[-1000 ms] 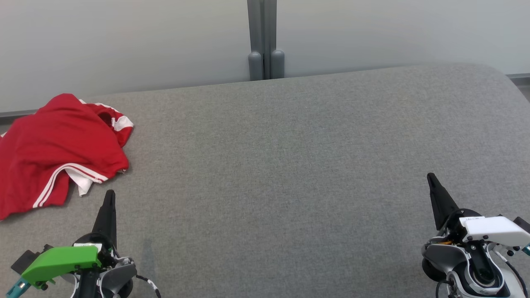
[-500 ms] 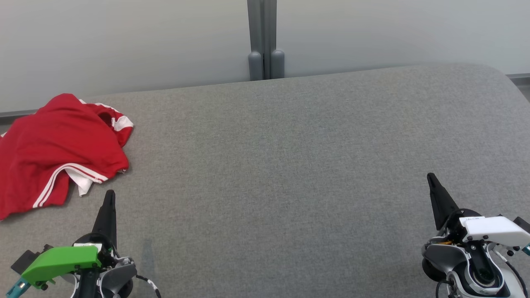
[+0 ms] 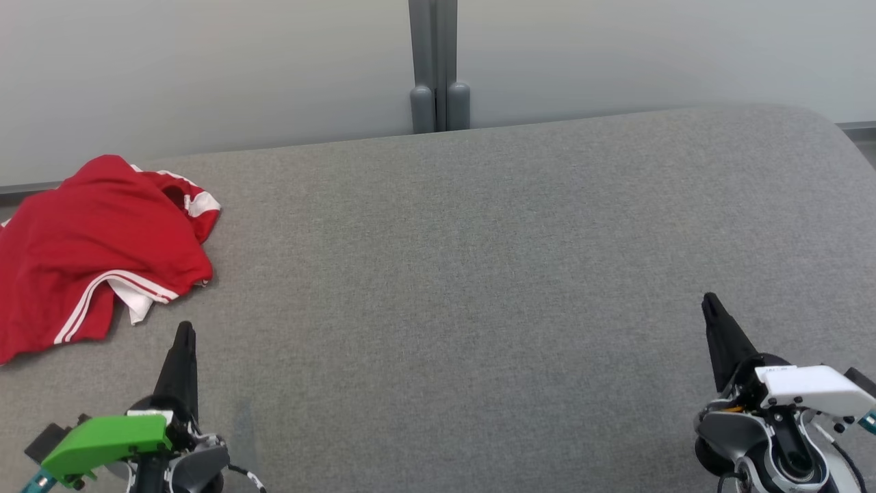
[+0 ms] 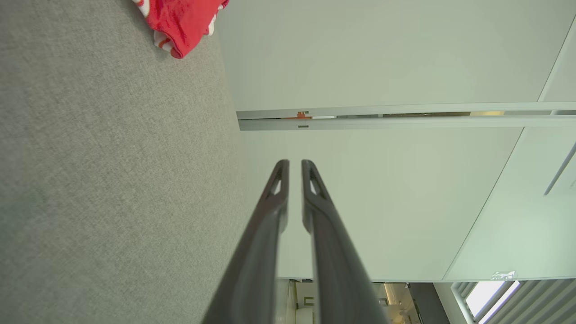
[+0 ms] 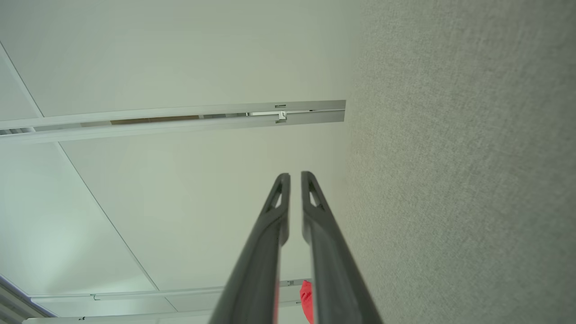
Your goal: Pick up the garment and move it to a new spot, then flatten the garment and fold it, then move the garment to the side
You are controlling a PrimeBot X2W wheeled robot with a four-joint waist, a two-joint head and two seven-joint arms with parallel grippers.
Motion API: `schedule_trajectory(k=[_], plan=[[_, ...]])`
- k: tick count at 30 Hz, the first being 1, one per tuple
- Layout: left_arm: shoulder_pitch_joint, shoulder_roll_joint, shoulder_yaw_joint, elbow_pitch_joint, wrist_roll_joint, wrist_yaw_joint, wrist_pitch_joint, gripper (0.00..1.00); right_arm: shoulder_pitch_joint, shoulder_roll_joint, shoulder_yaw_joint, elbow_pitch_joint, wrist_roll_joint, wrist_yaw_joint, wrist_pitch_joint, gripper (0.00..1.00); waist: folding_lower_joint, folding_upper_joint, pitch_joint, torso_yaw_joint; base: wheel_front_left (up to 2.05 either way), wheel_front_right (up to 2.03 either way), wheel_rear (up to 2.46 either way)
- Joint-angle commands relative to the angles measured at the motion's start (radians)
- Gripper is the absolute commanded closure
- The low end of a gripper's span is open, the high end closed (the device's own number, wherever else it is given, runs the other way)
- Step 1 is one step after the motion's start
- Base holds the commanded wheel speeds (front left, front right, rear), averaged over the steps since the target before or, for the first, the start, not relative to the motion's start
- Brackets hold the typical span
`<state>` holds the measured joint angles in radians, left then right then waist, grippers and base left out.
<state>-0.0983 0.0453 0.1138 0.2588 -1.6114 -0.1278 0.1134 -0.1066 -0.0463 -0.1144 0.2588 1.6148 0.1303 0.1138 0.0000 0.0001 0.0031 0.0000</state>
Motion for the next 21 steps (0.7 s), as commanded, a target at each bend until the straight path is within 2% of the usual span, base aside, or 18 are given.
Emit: schedule_trajectory(k=[1, 2, 12, 21], plan=[[0.004, -0.001, -0.001, 0.005, 0.000, 0.001, -0.001, 1.00, 0.003, 0.002, 0.002, 0.004, 0.000, 0.000, -0.002, 1.00, 0.0000, -0.0001, 0.000, 0.000, 0.00, 0.00, 0.00], [0.015, -0.003, -0.002, 0.017, 0.000, 0.001, -0.001, 0.00, 0.013, 0.005, 0.001, 0.017, 0.000, 0.000, -0.001, 0.00, 0.0000, -0.0001, 0.000, 0.000, 0.00, 0.00, 0.00], [0.034, -0.003, -0.031, -0.001, 0.042, 0.010, -0.048, 0.00, 0.023, 0.005, 0.033, 0.022, -0.041, 0.000, -0.049, 0.00, 0.0000, -0.0001, 0.000, 0.000, 0.00, 0.00, 0.00], [0.038, -0.001, -0.055, -0.054, 0.174, 0.042, -0.089, 0.00, 0.026, 0.004, 0.040, -0.011, -0.161, 0.000, -0.090, 0.00, 0.0000, -0.0001, 0.001, 0.001, 0.00, 0.00, 0.00]])
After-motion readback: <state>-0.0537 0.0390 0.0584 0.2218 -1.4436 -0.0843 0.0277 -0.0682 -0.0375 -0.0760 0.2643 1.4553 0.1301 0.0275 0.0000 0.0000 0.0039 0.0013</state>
